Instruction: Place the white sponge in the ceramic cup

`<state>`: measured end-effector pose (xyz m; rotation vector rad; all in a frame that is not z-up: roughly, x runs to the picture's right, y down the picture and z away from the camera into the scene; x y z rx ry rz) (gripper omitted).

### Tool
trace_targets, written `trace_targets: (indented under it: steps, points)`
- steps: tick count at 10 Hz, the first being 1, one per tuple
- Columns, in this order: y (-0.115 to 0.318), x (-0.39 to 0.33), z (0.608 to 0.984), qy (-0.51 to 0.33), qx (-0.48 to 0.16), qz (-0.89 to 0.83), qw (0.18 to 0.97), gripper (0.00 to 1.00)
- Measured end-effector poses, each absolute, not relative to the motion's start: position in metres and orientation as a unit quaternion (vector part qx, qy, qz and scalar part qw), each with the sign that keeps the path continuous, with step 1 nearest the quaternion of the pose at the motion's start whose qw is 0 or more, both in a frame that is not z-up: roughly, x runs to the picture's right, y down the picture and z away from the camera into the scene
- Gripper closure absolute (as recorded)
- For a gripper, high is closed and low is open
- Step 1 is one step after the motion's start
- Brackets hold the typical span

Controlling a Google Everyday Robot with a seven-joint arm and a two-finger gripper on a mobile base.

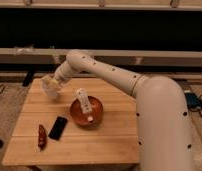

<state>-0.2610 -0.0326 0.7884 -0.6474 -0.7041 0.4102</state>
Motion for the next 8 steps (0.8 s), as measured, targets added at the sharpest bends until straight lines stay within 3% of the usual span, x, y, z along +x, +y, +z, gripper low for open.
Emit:
trace_targets:
  steps: [8]
  points:
    - [-0.061, -0.316, 0.820, -0.367, -0.307, 0.185, 0.858, 0.98]
